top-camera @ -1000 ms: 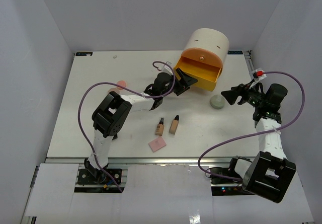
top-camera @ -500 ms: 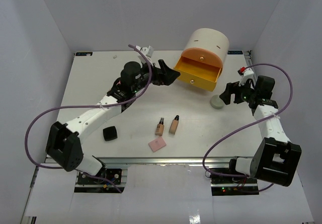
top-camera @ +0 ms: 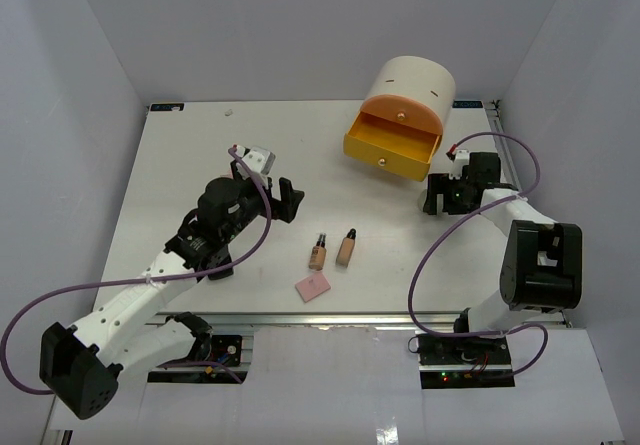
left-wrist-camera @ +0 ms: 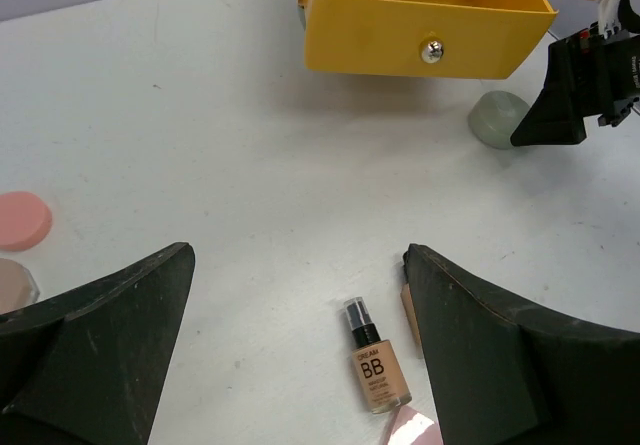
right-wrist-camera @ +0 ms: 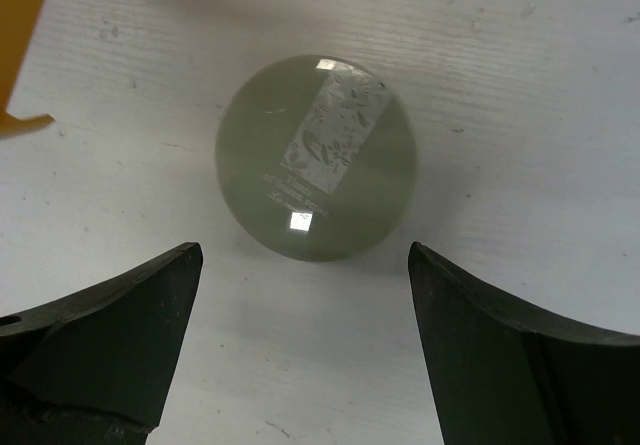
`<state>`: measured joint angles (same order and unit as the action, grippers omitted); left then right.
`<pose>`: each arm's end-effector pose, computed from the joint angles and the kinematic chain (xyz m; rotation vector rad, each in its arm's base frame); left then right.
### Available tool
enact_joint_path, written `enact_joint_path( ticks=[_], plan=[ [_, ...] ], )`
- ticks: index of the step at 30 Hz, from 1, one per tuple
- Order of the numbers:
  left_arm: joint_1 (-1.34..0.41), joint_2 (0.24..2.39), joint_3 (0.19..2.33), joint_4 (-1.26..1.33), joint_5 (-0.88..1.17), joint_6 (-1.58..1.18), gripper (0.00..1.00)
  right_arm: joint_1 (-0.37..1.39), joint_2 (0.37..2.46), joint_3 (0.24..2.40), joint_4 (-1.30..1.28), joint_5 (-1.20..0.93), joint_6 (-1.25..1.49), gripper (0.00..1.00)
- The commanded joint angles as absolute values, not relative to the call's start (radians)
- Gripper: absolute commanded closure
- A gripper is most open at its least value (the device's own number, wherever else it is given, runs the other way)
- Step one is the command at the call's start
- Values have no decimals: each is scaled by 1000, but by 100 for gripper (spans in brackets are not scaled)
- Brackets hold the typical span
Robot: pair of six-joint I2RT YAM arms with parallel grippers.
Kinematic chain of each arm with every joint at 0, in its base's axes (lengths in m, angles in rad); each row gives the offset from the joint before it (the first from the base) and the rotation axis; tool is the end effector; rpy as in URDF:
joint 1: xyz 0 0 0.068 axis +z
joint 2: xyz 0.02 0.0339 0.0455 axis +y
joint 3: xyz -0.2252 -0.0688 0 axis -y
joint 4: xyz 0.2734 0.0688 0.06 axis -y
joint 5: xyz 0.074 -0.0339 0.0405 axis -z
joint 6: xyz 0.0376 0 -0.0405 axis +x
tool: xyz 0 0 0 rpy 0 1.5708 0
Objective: Organize the makeup
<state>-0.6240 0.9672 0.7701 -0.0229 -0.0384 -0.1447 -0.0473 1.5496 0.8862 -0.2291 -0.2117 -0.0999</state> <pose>0.2288 -0.1630 0.2799 0.4048 1.7747 -0.5143 0.3371 -0.0080 0.1313 -0.1558 2.4408 0.1956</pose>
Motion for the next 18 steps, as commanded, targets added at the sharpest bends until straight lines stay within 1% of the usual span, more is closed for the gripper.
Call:
enact_joint_path(
  ticks=[1, 4, 9, 18],
  plan=[
    [-624, 895, 770, 26, -98, -94, 2, -2, 1584, 951, -166, -99, -8, 10],
    [-624, 895, 776, 20, -96, -96, 2, 31, 1607, 955, -139, -72, 29, 10],
    [-624, 896, 776, 20, -81, -102, 2, 40, 1615, 951, -113, 39, 55, 10],
    [-624, 899, 773, 20, -98, -98, 2, 41, 1675, 956, -73, 12, 101, 10]
  ],
)
